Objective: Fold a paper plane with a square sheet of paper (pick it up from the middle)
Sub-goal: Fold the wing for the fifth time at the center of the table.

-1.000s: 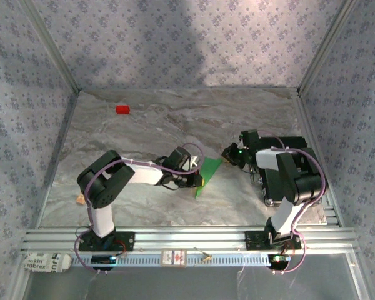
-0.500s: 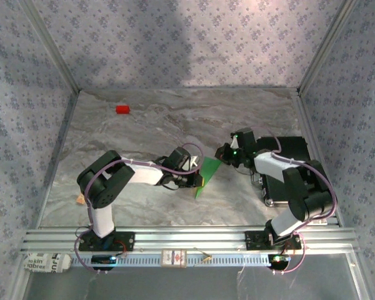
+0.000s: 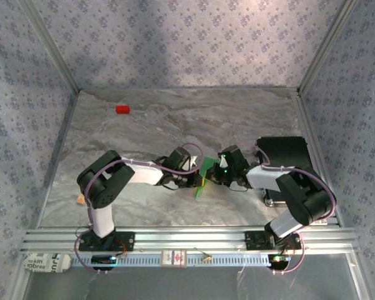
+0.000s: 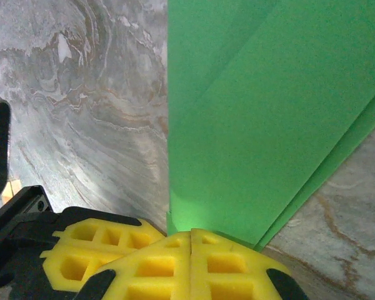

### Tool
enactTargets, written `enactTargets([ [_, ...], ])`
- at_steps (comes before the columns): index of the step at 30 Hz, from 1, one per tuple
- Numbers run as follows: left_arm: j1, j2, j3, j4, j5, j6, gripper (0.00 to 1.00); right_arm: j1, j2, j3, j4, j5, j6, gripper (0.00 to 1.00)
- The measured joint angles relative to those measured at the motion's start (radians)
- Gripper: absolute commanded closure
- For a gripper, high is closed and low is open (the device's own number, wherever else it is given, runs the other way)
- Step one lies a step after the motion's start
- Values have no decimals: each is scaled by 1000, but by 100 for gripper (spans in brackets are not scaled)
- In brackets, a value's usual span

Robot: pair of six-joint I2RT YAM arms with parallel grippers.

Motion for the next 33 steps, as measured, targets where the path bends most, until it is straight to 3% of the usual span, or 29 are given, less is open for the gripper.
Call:
enactTargets([
  [23,0,0,0,0,0,-2,100,-42,-47,-27,35,-11,3,96],
  [33,0,0,0,0,0,-2,100,-40,58,-9,71,-32,3,96],
])
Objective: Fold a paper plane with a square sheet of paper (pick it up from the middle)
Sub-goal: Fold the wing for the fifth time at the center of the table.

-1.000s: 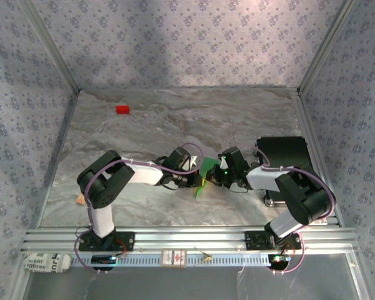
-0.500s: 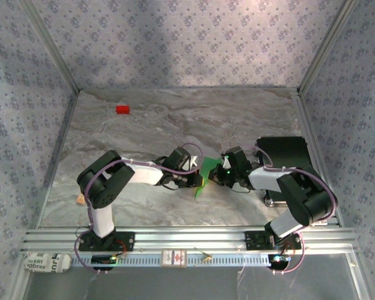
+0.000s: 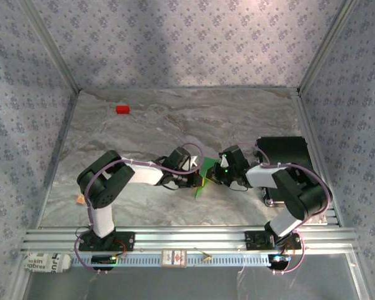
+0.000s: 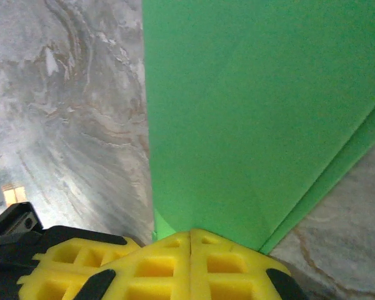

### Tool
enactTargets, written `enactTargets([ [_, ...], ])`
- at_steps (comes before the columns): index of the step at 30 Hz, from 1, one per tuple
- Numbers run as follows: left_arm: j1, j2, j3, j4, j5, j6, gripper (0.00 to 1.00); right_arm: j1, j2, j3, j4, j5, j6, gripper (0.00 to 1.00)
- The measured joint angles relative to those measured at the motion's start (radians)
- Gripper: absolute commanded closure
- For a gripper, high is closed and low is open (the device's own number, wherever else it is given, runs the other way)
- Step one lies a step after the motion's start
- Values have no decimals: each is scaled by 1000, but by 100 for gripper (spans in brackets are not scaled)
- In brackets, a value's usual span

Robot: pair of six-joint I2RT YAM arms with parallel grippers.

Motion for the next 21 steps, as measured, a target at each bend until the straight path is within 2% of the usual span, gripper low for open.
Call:
enactTargets([
  [15,0,0,0,0,0,0,100,-164,16,4,35,-35,-27,93],
  [21,0,0,0,0,0,0,100,-150,-7,32,31,-47,-46,92],
])
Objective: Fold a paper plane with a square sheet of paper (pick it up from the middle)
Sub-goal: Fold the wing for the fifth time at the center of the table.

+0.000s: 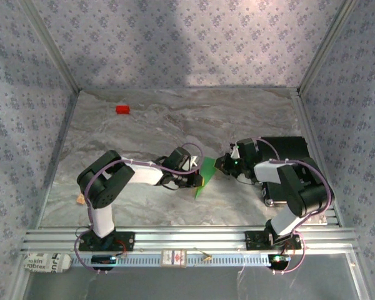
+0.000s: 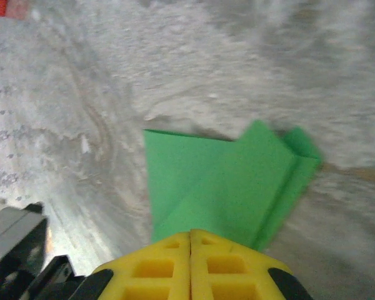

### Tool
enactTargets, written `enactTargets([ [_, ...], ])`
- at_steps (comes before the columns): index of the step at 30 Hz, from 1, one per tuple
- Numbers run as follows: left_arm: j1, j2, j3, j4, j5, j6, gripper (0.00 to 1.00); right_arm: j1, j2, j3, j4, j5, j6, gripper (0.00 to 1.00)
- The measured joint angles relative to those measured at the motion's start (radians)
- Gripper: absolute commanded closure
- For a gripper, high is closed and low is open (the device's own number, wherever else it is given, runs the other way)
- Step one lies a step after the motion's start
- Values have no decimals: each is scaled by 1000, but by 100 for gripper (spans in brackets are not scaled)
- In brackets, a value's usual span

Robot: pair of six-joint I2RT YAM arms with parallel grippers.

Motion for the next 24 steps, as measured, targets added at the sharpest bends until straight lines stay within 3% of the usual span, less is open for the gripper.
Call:
enactTargets([
  [8,0,0,0,0,0,0,100,82,23,37,0,-14,-12,92],
  [24,-20,-19,29,-84,-23,0,97,39,88,21,-4,-52,-38,97],
])
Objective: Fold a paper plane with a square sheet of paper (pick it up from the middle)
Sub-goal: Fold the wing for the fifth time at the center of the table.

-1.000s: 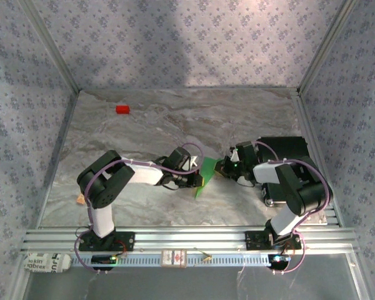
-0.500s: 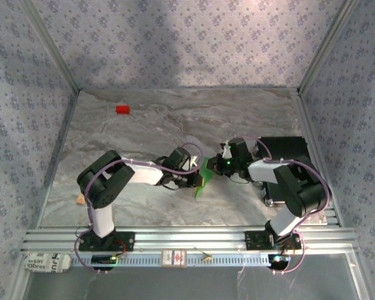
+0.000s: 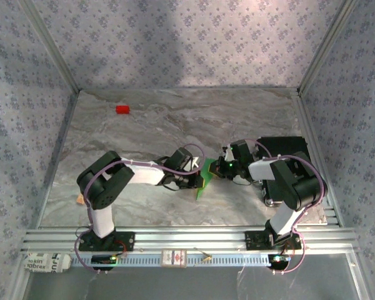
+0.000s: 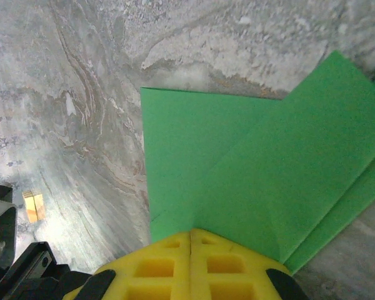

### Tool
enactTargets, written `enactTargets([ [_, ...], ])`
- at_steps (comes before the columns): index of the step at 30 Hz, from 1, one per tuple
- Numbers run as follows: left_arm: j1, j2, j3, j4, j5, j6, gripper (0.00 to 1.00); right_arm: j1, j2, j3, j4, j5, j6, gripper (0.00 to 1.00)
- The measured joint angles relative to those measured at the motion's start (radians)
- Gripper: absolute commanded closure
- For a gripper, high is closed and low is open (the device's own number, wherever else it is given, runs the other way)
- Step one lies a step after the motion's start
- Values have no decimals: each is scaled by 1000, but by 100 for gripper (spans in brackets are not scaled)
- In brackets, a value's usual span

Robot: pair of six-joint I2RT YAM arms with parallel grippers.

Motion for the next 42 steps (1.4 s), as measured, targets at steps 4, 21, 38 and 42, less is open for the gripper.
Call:
enactTargets([
  [4,-4,-33,20,-92,-7,0,93,0,0,0,0,1,-3,97],
  [21,-32,90,201,-139,42,0,94,-5,0,0,0,2,-3,97],
  [38,-33,40,69,-64,26,1,89,-7,4,-5,12,-5,-3,97],
  [42,-33,16,37,-66,23,1,89,-7,5,-5,14,-7,-2,97],
])
